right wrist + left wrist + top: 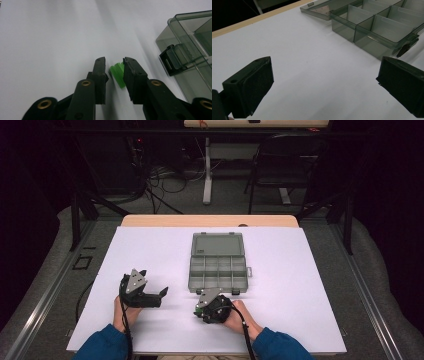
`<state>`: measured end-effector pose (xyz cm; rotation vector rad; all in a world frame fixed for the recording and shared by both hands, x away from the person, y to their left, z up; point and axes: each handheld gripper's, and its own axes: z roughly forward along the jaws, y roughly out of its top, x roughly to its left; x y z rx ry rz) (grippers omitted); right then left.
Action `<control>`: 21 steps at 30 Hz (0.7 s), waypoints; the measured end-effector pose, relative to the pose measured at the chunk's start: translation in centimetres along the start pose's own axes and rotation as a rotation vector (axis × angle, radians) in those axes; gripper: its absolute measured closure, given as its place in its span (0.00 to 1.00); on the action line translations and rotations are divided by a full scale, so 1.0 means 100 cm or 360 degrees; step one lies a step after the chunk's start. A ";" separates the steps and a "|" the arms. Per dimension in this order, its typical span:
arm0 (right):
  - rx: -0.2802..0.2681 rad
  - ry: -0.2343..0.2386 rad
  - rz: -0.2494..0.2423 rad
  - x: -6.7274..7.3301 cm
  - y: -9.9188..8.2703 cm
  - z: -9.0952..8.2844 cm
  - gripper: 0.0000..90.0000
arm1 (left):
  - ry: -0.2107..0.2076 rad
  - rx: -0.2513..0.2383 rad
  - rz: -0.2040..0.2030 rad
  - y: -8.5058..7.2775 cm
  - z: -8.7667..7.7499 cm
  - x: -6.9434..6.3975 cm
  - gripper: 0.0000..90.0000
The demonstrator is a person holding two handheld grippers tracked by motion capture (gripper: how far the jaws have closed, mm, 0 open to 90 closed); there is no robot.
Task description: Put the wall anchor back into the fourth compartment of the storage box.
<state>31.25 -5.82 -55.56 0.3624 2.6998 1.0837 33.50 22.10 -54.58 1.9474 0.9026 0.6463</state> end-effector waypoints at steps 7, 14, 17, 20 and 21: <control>0.0008 0.0039 0.0038 0.000 -0.002 0.003 0.85 | -0.0010 0.0004 0.0005 0.000 0.001 -0.001 0.00; 0.0004 0.0072 0.0075 -0.001 -0.002 0.003 0.93 | -0.0012 0.0000 0.0004 0.000 0.000 0.000 0.00; 0.0002 0.0079 0.0100 -0.001 -0.003 0.003 0.93 | -0.0012 -0.0003 0.0004 0.000 0.000 -0.001 0.00; 0.0003 0.0079 0.0104 -0.001 -0.003 0.002 0.93 | -0.0018 -0.0004 0.0004 0.000 0.000 0.000 0.00; 0.0005 0.0076 0.0104 -0.001 -0.003 0.001 0.93 | -0.0020 -0.0004 0.0004 0.000 0.000 0.000 0.00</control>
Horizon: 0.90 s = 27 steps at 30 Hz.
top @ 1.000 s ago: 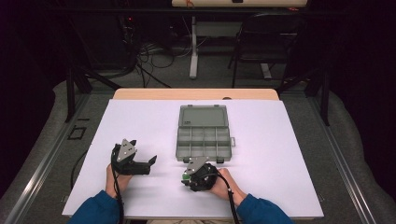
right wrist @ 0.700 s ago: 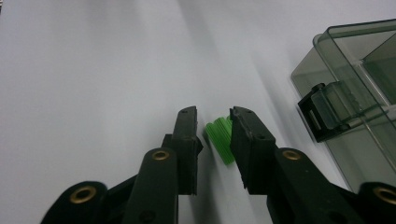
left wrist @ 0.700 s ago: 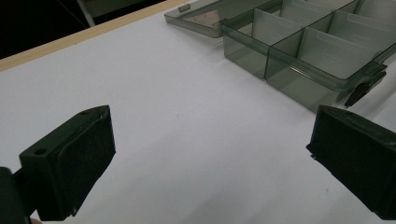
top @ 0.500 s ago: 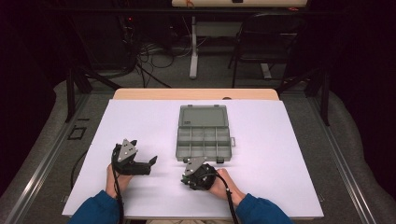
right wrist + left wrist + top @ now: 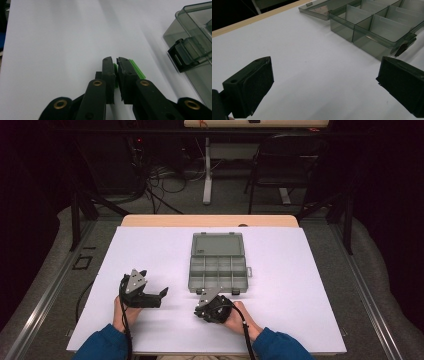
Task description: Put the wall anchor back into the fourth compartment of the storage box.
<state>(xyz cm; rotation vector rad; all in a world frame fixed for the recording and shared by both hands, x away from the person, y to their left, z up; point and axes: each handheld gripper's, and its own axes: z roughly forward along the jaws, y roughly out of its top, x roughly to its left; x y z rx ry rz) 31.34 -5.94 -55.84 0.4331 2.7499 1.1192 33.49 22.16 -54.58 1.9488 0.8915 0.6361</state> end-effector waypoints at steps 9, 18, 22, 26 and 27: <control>-0.0018 -0.0027 -0.0003 0.003 0.000 -0.008 0.94 | 0.0003 -0.0004 0.0006 0.000 0.000 -0.001 0.00; -0.0039 -0.0062 -0.0011 0.003 0.000 -0.019 0.94 | 0.0010 -0.0014 0.0006 0.000 -0.001 0.000 0.00; -0.0054 -0.0073 -0.0001 0.002 -0.001 -0.024 0.94 | 0.0011 -0.0014 0.0001 0.000 -0.001 0.000 0.00; -0.0054 -0.0087 0.0000 0.002 -0.002 -0.027 0.94 | 0.0014 -0.0015 0.0006 0.000 -0.001 0.000 0.00; -0.0053 -0.0089 -0.0002 0.002 -0.002 -0.027 0.94 | 0.0014 -0.0016 0.0006 0.000 -0.001 0.000 0.00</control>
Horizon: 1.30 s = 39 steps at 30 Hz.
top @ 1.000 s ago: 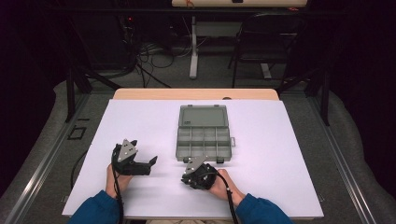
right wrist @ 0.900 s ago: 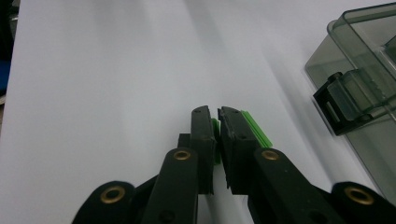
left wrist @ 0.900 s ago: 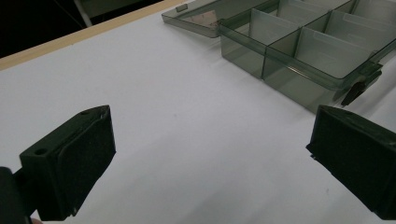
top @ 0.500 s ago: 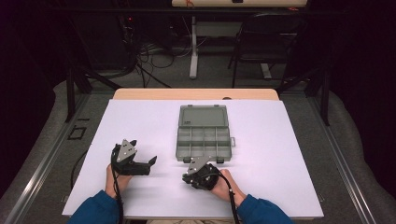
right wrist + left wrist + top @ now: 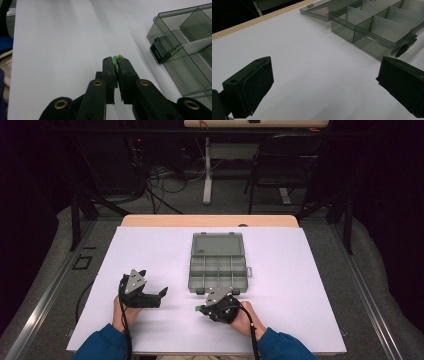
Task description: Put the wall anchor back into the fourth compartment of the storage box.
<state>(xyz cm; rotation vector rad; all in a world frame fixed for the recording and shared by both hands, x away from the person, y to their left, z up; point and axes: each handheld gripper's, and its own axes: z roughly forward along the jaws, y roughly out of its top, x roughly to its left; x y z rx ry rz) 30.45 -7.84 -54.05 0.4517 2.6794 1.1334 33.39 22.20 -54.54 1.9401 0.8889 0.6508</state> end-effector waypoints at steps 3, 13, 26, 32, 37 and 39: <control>-0.0002 -0.0009 0.0001 0.000 -0.001 -0.003 0.94 | 0.0000 0.0002 0.0000 0.000 0.000 0.000 0.00; -0.0025 -0.0049 0.0023 -0.004 -0.004 -0.014 0.94 | 0.0002 0.0002 0.0000 0.000 0.000 0.000 0.00; -0.0043 -0.0094 0.0044 -0.007 -0.006 -0.026 0.94 | 0.0005 -0.0001 -0.0006 -0.001 0.000 0.001 0.00; -0.0056 -0.0118 0.0045 -0.010 -0.006 -0.032 0.94 | 0.0005 -0.0001 -0.0002 -0.001 -0.001 0.001 0.00; -0.0068 -0.0137 0.0059 -0.012 -0.006 -0.037 0.94 | 0.0007 -0.0002 -0.0006 -0.001 -0.001 0.001 0.00; -0.0075 -0.0142 0.0054 -0.013 -0.006 -0.038 0.94 | 0.0006 -0.0002 -0.0005 -0.001 -0.001 0.001 0.00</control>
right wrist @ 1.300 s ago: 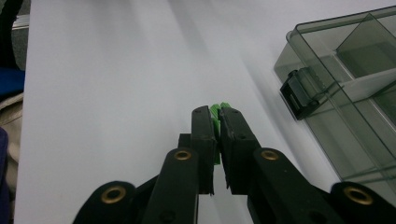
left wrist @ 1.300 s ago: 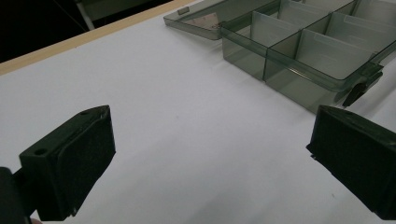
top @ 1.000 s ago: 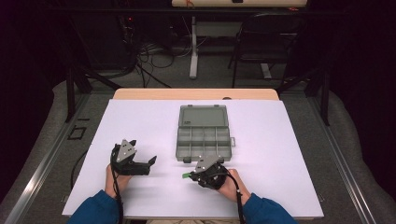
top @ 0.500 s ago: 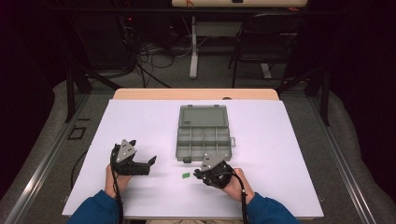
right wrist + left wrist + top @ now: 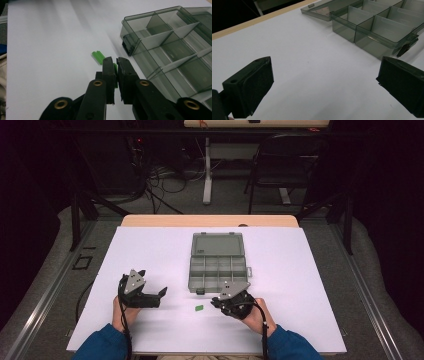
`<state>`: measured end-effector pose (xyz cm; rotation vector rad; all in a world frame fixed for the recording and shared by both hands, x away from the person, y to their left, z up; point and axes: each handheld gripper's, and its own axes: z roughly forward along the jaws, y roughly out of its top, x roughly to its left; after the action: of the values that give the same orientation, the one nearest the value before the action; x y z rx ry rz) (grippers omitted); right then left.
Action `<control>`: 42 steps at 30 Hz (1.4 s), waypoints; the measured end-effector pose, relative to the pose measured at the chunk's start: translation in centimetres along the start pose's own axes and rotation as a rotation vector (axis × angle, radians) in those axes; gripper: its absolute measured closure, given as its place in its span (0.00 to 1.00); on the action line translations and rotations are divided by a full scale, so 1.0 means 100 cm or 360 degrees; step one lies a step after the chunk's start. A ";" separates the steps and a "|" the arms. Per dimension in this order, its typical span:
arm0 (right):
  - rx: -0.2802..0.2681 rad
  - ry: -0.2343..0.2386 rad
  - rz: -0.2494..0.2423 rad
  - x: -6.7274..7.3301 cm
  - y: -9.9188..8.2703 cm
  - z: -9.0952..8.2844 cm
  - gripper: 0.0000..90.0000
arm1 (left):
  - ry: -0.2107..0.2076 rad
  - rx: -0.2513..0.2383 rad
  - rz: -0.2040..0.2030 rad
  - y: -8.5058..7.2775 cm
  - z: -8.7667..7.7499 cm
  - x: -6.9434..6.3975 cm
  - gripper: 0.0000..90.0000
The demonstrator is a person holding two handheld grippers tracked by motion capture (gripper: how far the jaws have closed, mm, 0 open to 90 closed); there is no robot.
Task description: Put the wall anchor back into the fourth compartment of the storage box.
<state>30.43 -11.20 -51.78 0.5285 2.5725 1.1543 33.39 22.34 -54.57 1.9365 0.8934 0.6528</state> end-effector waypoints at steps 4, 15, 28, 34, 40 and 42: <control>0.0000 -0.0013 0.0002 -0.001 0.000 -0.003 0.94 | 0.0000 -0.0001 0.0004 0.000 0.000 0.000 0.00; -0.0026 -0.0055 0.0010 -0.007 0.002 -0.012 0.94 | 0.0000 0.0000 0.0001 0.000 0.000 0.000 0.00; -0.0053 -0.0108 0.0015 -0.013 0.004 -0.020 0.94 | 0.0004 -0.0002 0.0003 0.000 0.000 0.000 0.00; -0.0060 -0.0139 0.0027 -0.018 0.004 -0.025 0.94 | 0.0003 -0.0002 0.0007 0.000 0.000 0.000 0.00; -0.0067 -0.0180 0.0056 -0.025 0.003 -0.029 0.94 | 0.0004 -0.0002 -0.0002 0.000 0.000 0.000 0.00; -0.0069 -0.0191 0.0062 -0.027 0.003 -0.030 0.94 | 0.0003 -0.0003 0.0003 0.000 0.000 0.000 0.00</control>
<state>31.76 -14.21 -49.34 0.6208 2.4407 1.1513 33.41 22.37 -54.55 1.9356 0.8920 0.6567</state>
